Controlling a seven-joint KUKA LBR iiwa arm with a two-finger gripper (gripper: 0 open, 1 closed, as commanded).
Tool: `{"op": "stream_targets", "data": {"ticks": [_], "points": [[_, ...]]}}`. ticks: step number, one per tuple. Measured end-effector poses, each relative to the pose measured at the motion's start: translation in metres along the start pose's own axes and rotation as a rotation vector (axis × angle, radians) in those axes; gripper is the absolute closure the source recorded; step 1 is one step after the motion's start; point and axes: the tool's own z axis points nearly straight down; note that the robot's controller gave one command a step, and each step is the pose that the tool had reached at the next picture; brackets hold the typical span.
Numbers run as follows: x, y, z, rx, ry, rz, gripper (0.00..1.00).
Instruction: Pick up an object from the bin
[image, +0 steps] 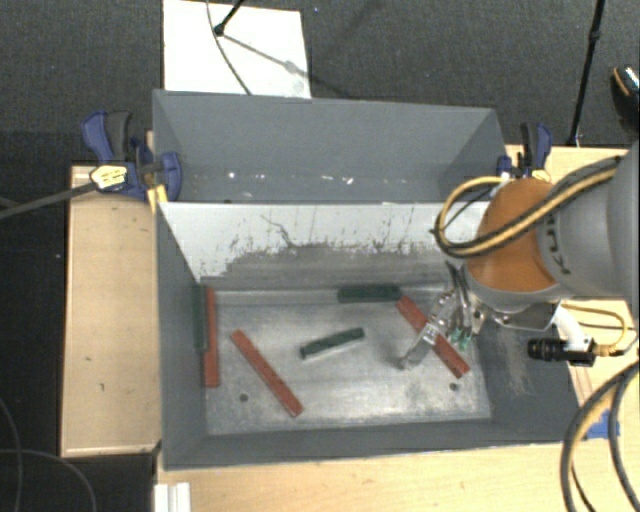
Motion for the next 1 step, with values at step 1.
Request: {"op": "stream_targets", "data": {"ticks": [1], "points": [[-0.0124, 0.0067, -0.0002, -0.004, -0.009, 0.143, 0.00]]}}
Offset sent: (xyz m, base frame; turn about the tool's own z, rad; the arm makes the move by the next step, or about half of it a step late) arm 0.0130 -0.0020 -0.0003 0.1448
